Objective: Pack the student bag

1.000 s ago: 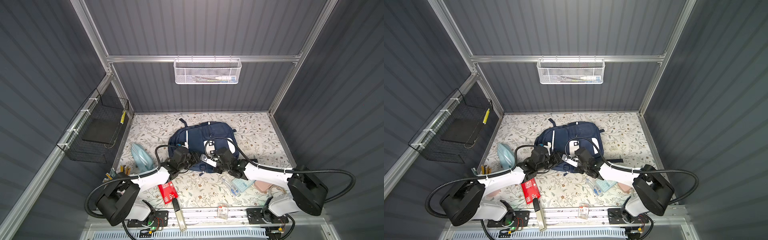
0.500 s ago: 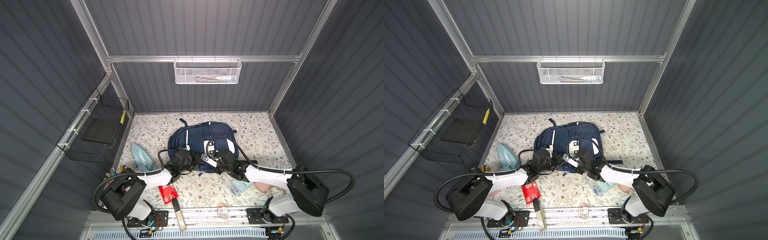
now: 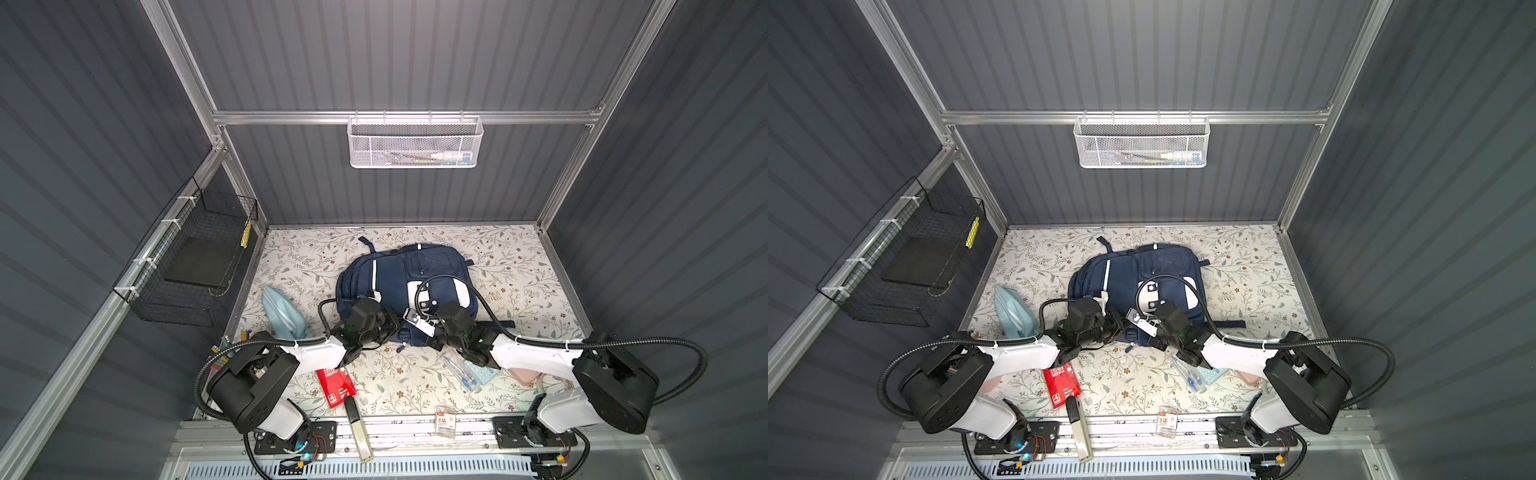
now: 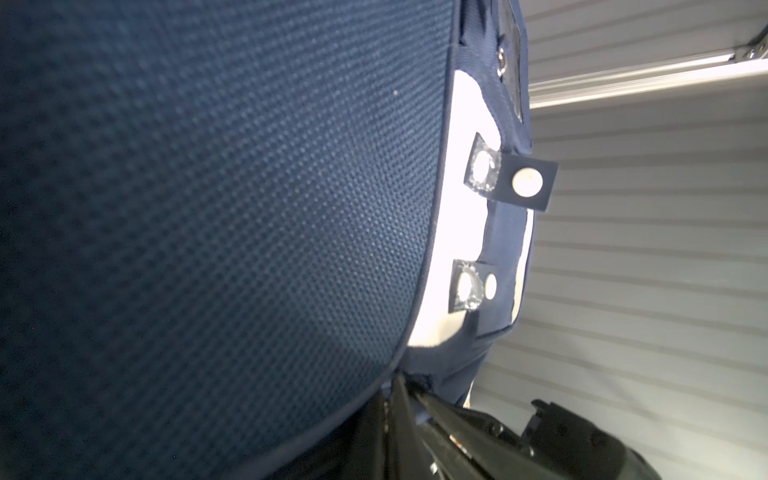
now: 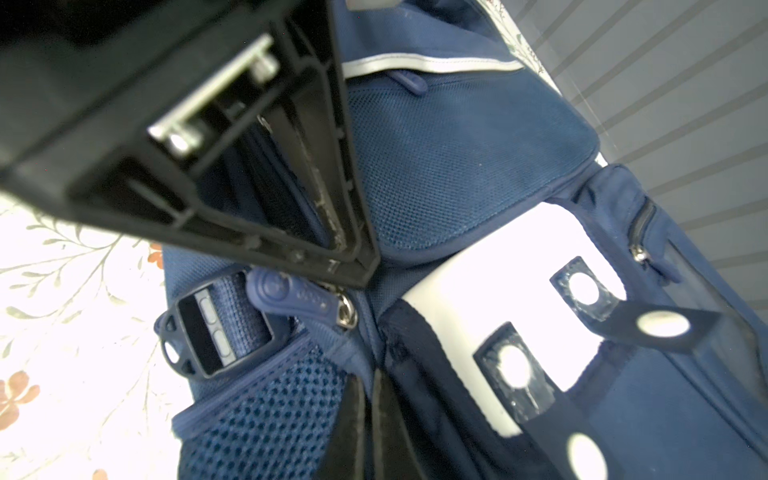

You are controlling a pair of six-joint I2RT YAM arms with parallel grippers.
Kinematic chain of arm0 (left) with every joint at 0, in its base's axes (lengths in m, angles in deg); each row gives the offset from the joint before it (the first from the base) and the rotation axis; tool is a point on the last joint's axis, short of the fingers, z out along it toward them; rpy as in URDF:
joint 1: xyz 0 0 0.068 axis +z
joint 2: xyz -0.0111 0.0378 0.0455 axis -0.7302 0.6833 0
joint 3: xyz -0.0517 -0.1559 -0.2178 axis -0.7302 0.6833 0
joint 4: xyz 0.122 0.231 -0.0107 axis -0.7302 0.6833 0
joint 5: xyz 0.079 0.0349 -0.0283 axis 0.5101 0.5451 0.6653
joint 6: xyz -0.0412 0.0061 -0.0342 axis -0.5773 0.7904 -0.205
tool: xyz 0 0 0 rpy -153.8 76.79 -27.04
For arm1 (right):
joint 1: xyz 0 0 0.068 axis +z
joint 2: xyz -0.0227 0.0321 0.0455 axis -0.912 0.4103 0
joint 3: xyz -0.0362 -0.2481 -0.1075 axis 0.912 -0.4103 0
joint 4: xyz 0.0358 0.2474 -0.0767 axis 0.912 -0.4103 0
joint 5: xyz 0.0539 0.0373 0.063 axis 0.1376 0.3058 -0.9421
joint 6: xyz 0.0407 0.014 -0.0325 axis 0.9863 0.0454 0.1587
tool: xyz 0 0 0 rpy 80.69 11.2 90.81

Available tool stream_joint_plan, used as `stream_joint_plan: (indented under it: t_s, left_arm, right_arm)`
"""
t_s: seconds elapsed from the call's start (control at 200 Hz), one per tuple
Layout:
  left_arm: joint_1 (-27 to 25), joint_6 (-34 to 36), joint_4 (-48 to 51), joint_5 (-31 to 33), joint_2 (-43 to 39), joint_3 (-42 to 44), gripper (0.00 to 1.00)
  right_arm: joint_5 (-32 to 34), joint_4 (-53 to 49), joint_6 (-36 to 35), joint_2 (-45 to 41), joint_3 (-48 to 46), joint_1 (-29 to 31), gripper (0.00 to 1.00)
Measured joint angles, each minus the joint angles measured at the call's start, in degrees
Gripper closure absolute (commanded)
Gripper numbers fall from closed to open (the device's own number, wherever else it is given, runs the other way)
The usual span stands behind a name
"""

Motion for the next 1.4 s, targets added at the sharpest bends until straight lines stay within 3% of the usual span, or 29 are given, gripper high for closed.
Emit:
stream_joint_plan:
  t_s: [0.255,0.42,0.475,0.575,0.685,0.836,0.966,1.111,1.206,1.401]
  left_arm:
    - [2.6,9.0,11.3,-3.1,-3.4,-2.9,1.0]
    - [3.1,14.6,19.9,-1.5,-6.6,-4.7,1.0]
    - [3.6,16.2,21.6,-1.4,-7.8,-4.8,0.78]
    - [3.9,17.1,21.6,-2.8,-8.0,-4.9,0.5]
    - [3.4,17.7,20.3,-4.2,-8.0,-5.1,0.38]
    - [2.9,20.8,22.0,-5.0,-7.0,-7.9,0.39]
    - [2.6,23.4,22.5,-7.2,-3.5,-9.9,0.53]
    - [2.4,26.1,25.9,-8.3,-1.6,-11.6,0.54]
    - [1.2,29.3,31.8,-5.6,-0.9,-15.4,0.76]
    - [-0.5,32.9,37.8,-2.4,0.5,-17.5,0.8]
  right_arm:
    - [-0.9,1.0,1.6,-0.1,-0.2,0.0,1.0]
    - [-0.6,0.3,1.9,0.0,0.2,0.0,1.0]
    - [-0.6,0.2,1.9,0.0,0.3,0.0,1.0]
    - [-0.8,-0.6,1.9,0.1,0.8,0.0,1.0]
    - [-1.1,-1.1,2.0,0.2,1.1,0.0,1.0]
    - [-1.2,-1.1,2.0,0.2,1.1,0.0,1.0]
    - [-1.2,-1.4,1.9,0.2,1.2,0.0,1.0]
    - [-1.2,-1.6,1.8,0.2,1.2,0.0,1.0]
    - [-1.2,-1.5,1.8,0.2,1.2,0.0,1.0]
    - [-1.2,-1.6,1.8,0.3,1.3,0.0,1.0]
